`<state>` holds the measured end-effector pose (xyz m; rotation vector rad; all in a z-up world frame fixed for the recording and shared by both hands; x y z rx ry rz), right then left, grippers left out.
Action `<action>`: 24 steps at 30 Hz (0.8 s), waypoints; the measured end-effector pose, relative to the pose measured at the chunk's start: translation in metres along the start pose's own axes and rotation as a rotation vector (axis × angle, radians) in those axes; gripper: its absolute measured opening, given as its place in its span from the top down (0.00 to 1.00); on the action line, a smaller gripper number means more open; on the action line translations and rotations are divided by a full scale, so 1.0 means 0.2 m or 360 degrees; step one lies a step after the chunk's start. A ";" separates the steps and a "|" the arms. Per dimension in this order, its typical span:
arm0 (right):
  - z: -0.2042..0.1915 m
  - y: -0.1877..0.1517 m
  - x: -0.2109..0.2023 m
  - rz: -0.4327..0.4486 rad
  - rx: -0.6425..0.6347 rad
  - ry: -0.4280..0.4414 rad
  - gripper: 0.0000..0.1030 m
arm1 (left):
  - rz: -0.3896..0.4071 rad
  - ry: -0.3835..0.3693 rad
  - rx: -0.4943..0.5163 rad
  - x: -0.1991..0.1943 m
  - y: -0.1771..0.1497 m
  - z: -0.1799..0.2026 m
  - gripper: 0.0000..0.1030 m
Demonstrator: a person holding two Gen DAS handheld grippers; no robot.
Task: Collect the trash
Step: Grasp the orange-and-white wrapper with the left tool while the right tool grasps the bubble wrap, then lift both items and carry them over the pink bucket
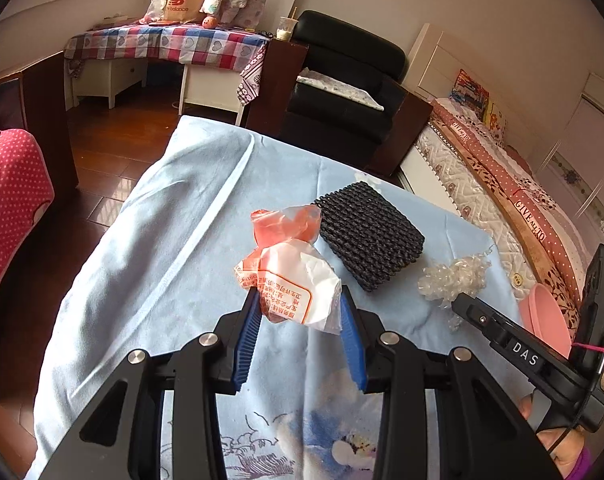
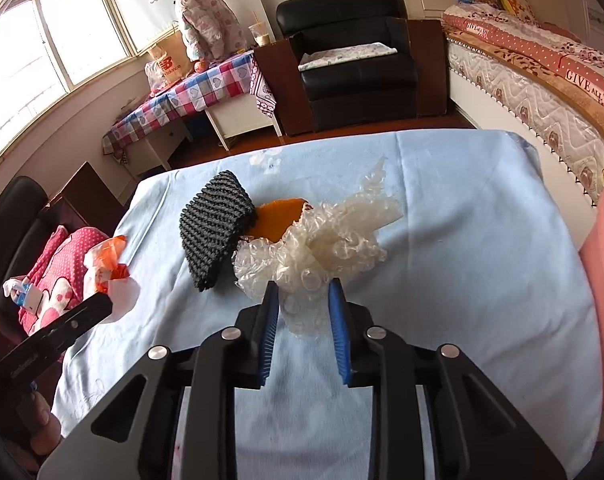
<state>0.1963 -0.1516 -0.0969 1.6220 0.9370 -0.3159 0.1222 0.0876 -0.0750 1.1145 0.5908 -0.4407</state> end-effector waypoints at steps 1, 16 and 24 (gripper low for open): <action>0.00 0.00 -0.03 0.0012 -0.0004 0.0000 0.75 | 0.0003 -0.0009 0.0009 -0.01 -0.01 0.02 0.64; 0.14 -0.10 -0.40 0.0135 -0.0010 -0.0006 0.75 | -0.0009 -0.0048 0.0144 -0.08 -0.09 0.36 0.64; 0.32 -0.13 -0.56 0.0221 0.0068 -0.0099 0.75 | -0.0004 -0.0084 0.0295 -0.09 -0.14 0.62 0.63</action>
Point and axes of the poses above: each gripper's, at about its wrist camera, not at the fingertips, and x roughly the way its jaws point, z to its right, y to its top, the point moved 3 cm from there along x, roughly the way its jaws point, and after that the axes turned 5 degrees about z, right-handed, at the moved point
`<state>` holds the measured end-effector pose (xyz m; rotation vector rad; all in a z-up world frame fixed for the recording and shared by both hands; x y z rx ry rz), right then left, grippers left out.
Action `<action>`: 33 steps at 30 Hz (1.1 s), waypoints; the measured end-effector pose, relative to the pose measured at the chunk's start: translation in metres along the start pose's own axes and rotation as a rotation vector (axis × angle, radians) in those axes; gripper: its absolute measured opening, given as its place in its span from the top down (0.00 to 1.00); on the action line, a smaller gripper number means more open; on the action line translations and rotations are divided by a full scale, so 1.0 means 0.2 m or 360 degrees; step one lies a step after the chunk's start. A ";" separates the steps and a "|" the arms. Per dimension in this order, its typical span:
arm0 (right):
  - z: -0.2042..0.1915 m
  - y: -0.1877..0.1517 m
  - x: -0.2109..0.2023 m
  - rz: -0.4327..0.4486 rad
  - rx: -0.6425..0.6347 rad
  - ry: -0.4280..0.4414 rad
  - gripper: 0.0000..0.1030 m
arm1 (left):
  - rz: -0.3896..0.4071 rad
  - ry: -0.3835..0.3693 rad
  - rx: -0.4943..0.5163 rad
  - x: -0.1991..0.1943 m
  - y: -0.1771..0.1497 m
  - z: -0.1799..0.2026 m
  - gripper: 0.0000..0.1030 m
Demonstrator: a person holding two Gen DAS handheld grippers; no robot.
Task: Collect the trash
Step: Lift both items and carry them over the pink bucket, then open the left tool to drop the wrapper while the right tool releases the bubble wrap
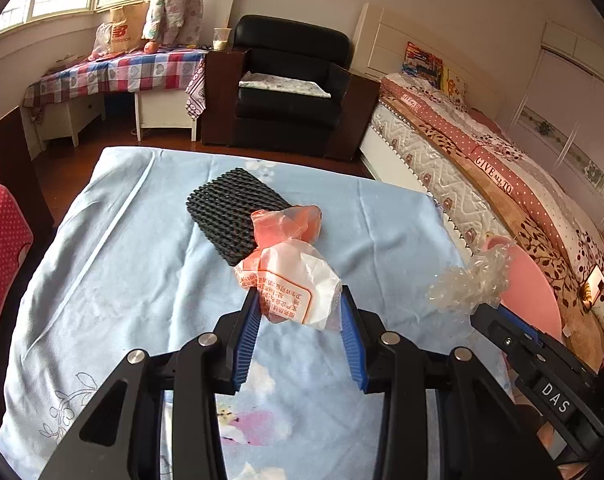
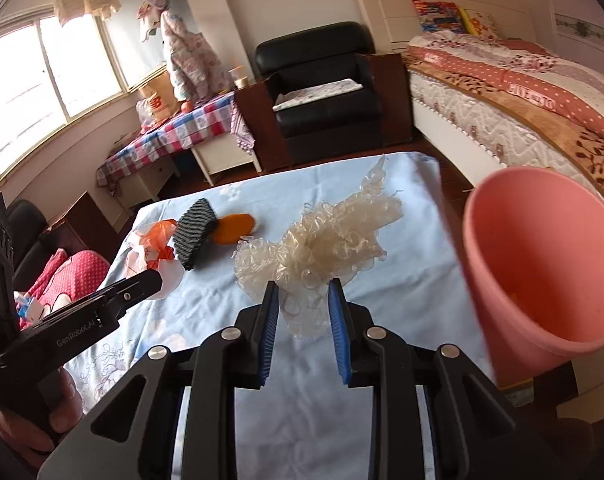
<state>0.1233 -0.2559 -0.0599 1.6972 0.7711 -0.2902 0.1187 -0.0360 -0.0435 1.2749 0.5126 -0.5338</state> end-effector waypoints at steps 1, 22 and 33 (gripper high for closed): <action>0.03 0.00 -0.02 0.0009 0.0007 -0.0017 0.75 | -0.0001 -0.0006 0.0017 0.01 0.00 0.04 0.63; 0.65 0.09 -0.22 0.0091 0.0200 -0.0331 0.75 | -0.0070 -0.0242 0.0317 0.18 -0.01 0.75 0.63; 0.88 0.09 -0.24 0.0054 0.0260 -0.0462 0.75 | -0.0083 -0.0513 0.0409 0.20 0.02 1.08 0.63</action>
Point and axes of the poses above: each gripper's, at about its wrist camera, not at the fingertips, and x roughly the way its jaws point, z to its right, y to its top, the point moved 3 cm from there along x, roughly the way its jaws point, and after that the axes turned 5 degrees about z, right-handed, at the moved point
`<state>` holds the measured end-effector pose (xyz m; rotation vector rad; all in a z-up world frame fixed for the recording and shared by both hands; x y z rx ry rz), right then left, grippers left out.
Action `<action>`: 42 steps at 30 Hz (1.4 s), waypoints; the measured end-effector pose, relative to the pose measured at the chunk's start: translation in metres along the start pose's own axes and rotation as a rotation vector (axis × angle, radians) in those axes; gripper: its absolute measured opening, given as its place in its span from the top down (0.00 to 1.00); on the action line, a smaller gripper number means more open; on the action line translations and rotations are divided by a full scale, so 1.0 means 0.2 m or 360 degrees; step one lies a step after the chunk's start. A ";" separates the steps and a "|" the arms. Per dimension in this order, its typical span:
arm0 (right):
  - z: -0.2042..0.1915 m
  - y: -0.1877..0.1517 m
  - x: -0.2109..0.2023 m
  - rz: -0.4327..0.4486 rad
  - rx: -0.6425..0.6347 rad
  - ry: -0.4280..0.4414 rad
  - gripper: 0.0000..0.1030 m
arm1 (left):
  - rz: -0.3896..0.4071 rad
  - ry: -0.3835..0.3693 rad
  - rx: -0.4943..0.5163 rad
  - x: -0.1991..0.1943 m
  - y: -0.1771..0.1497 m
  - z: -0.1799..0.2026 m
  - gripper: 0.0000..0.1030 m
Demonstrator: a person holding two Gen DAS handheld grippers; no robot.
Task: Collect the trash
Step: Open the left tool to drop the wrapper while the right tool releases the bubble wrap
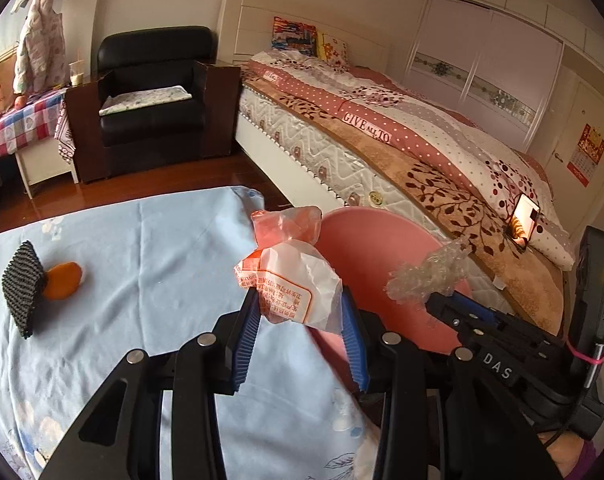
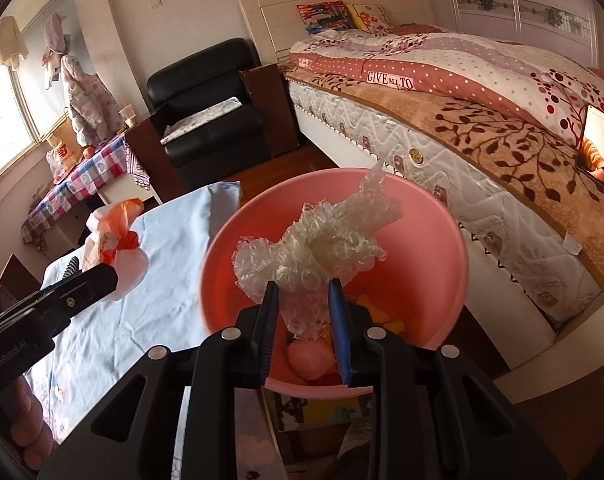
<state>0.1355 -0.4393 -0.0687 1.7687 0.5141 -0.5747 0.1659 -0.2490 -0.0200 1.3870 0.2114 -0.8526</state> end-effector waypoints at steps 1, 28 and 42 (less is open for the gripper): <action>0.01 0.00 0.00 -0.0002 -0.0003 -0.0009 0.75 | -0.0009 -0.0032 0.0000 0.02 0.01 0.03 0.62; 0.16 -0.05 0.05 -0.0065 0.0067 -0.0077 0.75 | -0.0177 -0.0165 0.0067 0.23 -0.05 0.21 0.39; 0.16 -0.04 0.05 -0.0087 0.0142 -0.0045 0.63 | -0.0140 -0.0156 0.0033 0.14 -0.04 0.16 0.39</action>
Point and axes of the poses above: each gripper's, at about its wrist camera, not at the fingertips, and x roughly the way its jaws point, z to its right, y to its top, the point moved 3 cm from there along x, roughly the way its jaws point, and after that the axes turned 5 degrees about z, right-handed, at the moved point
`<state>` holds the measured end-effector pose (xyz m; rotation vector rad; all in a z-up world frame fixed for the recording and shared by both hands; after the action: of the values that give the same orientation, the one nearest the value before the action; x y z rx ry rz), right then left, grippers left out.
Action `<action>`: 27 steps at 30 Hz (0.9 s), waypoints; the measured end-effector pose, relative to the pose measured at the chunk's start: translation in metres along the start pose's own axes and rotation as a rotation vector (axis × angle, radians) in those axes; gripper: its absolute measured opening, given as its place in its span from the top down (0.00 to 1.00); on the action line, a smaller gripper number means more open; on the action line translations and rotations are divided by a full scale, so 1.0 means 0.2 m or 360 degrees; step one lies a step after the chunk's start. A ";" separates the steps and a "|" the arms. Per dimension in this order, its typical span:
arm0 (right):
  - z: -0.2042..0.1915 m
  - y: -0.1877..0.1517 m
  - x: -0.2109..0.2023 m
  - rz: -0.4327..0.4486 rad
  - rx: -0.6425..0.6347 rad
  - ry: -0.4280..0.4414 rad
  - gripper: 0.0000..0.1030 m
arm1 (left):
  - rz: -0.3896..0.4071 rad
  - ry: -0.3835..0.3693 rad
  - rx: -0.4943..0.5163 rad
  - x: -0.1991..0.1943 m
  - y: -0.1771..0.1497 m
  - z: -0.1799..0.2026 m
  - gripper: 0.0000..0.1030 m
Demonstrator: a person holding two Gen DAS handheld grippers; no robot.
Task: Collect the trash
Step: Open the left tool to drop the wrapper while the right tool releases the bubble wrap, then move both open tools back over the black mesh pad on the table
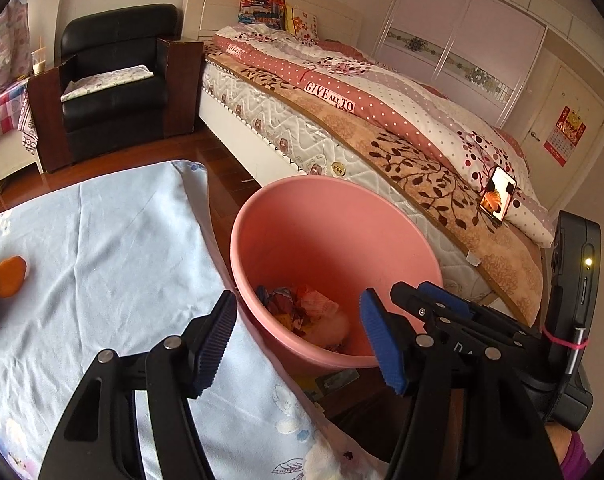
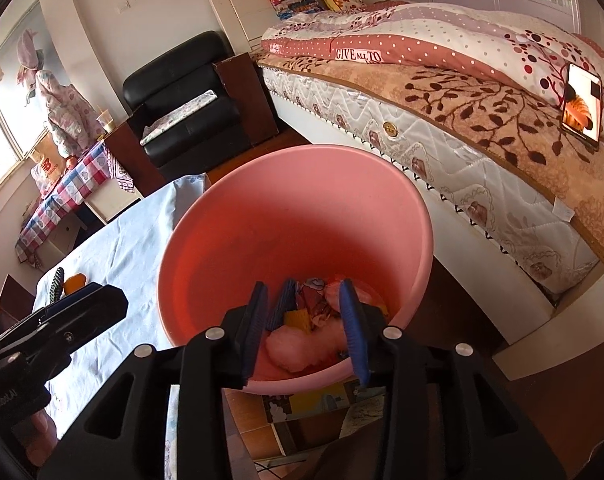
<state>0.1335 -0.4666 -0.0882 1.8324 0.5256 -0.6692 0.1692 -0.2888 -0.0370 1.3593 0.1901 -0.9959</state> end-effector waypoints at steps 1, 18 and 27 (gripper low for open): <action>-0.01 0.00 -0.01 0.0004 -0.0007 0.0003 0.63 | 0.0004 0.0002 -0.0003 -0.01 0.00 0.00 0.39; -0.26 0.02 -0.16 0.0094 -0.0114 0.0130 0.63 | 0.0144 0.0167 -0.0109 -0.26 0.02 -0.21 0.39; -0.46 0.00 -0.19 0.0081 -0.0181 0.0222 0.63 | 0.0258 0.0411 -0.0235 -0.45 0.02 -0.46 0.39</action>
<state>0.1225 -0.3805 -0.0376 1.7874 0.5948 -0.4700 0.1569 -0.1663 -0.0010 1.3417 0.3352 -0.6570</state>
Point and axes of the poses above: each gripper's, at about its wrist camera, not at the fingertips, and x roughly the way its jaws point, z to its right, y to its top, the point moved 3 cm from there along x, roughly the way its jaws point, and after that the axes turned 5 degrees about z, right-handed, at the moved point
